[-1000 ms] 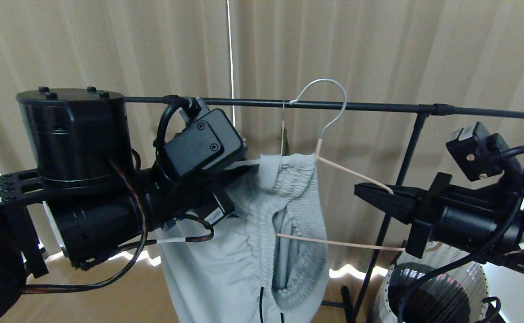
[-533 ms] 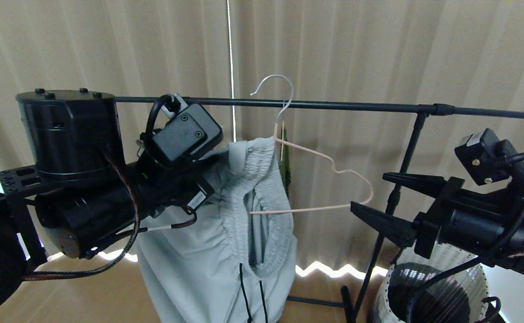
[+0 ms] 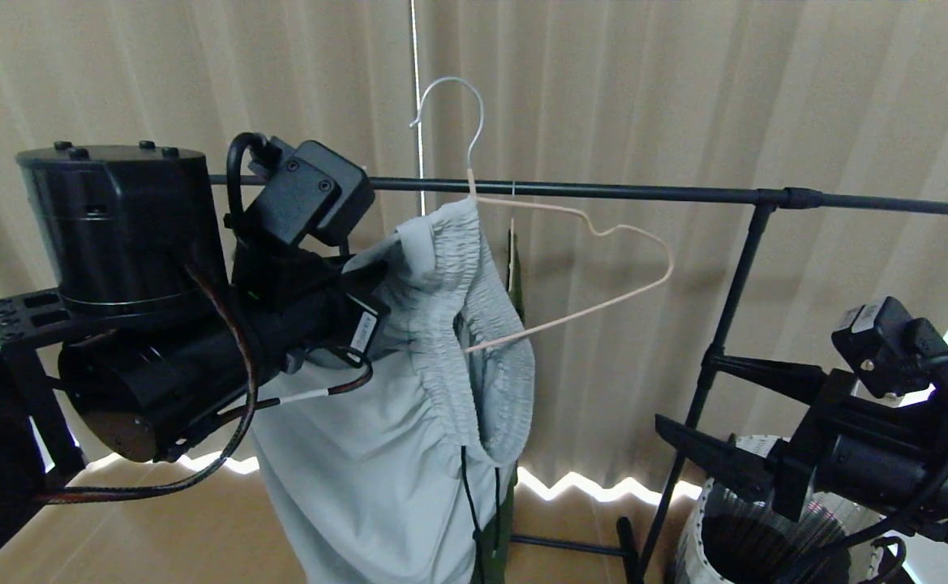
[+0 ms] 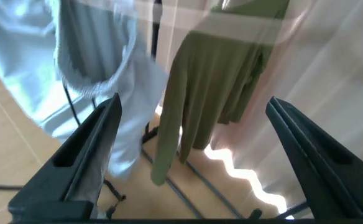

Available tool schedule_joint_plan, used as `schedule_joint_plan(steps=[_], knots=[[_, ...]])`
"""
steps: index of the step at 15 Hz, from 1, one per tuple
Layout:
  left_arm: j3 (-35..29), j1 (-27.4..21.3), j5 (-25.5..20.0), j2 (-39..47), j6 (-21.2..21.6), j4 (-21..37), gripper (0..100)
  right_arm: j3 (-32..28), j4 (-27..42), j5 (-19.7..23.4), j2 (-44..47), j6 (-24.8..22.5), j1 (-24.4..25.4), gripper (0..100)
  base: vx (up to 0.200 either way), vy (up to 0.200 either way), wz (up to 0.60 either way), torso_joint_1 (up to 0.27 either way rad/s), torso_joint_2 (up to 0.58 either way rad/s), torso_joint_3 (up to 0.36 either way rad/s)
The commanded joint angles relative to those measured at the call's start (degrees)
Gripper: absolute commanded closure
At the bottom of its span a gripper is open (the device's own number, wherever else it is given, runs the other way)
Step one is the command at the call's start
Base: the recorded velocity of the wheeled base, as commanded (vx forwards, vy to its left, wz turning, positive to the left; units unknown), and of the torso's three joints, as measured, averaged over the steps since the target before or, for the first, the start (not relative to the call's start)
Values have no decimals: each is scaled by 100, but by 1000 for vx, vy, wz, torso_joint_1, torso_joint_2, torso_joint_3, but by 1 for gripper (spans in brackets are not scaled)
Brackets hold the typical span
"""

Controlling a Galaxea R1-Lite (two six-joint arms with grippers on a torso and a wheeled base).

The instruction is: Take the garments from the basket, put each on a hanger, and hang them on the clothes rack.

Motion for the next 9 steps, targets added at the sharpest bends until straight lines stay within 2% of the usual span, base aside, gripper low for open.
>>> schedule_joint_plan(steps=[1,3,4,6,9], knots=[[-119,-68,-4,-13,-76,-36,100,61,-9,17,56,11,25,0,0,0,0,0,0,0],[-172,-235,-30,-4,-208,-326,100,0,-158,26,285,29,236,0,0,0,0,0,0,0],[-163,-332,-39,4,-199,-493,100,-18,-475,26,496,55,333,0,0,0,0,0,0,0],[-163,-446,-48,13,-182,-695,100,-158,-958,8,865,46,341,0,0,0,0,0,0,0],[-154,-516,-48,13,-155,-827,100,-466,-1143,8,1207,55,350,0,0,0,0,0,0,0]])
